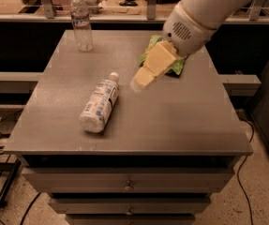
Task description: Place blue plastic bottle upright
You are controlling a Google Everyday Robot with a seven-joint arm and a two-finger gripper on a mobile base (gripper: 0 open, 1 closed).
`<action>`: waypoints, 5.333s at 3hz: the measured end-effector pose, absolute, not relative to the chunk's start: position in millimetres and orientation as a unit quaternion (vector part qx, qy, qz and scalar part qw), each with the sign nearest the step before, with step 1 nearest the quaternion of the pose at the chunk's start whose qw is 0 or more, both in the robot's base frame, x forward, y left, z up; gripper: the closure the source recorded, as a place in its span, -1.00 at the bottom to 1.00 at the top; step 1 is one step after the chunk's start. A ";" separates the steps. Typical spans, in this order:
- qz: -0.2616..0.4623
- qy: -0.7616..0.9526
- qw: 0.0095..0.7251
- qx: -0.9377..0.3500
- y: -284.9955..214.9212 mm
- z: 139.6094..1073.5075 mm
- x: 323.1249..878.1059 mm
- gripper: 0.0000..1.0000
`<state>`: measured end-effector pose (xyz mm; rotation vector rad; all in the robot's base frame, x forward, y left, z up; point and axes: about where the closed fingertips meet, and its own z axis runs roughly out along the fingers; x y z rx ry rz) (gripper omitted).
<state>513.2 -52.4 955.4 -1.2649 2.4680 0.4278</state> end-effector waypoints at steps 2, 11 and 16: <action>0.191 0.892 0.146 -0.383 14.7 939.8 535.4 -1.00; 0.165 0.964 0.066 -0.198 83.0 840.4 603.4 -0.08; 0.330 0.855 0.270 -0.295 31.8 964.8 648.0 1.00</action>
Offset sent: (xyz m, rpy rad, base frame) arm 0.0384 0.1030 -0.0208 0.0946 0.1228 -0.1809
